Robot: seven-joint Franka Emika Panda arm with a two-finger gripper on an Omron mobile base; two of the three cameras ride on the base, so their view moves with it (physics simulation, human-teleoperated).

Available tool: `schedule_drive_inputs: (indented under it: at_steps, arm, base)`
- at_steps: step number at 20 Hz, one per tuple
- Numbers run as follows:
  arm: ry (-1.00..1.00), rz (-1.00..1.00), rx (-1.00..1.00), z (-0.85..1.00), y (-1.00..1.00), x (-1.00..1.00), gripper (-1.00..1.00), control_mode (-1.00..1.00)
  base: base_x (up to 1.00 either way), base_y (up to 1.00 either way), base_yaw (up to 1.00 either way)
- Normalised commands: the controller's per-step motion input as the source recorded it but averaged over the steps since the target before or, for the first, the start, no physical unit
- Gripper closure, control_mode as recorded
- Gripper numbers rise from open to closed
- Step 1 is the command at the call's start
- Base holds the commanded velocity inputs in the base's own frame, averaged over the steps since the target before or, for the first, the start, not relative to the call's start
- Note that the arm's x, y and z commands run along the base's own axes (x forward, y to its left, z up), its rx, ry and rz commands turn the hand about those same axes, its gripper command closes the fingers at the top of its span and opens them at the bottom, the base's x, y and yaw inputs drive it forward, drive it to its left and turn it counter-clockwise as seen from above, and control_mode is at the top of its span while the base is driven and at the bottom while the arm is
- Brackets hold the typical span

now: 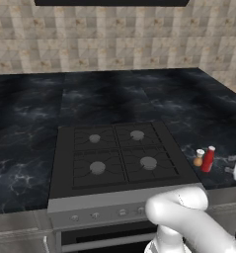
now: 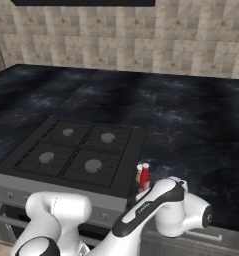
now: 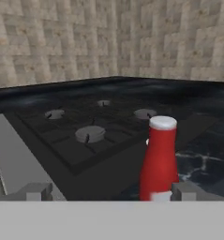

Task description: Take 2 condiments from the cabinet and move them on the counter near the stove.Make sure the condiments are lined up with each other, next to each other.

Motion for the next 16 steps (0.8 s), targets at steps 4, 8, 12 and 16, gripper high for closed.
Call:
schedule_drive_inputs:
  at_steps: [4, 8, 12, 16]
  arm:
    - [-0.12, 0.0, 0.0, 0.93, 0.06, -0.34, -1.0, -1.0]
    - [-0.05, 0.0, 0.0, 0.96, 0.28, -0.31, -1.0, -1.0]
    - [0.0, 0.0, 0.0, 0.94, 0.57, -0.2, -1.0, -1.0]
    - [0.0, 0.0, -0.04, 0.86, 0.81, -0.01, -1.0, -1.0]
  base:
    - [0.0, 0.0, 0.0]
    - [0.0, 0.0, 0.0]
    - [0.0, 0.0, 0.0]
    - [0.0, 0.0, 0.0]
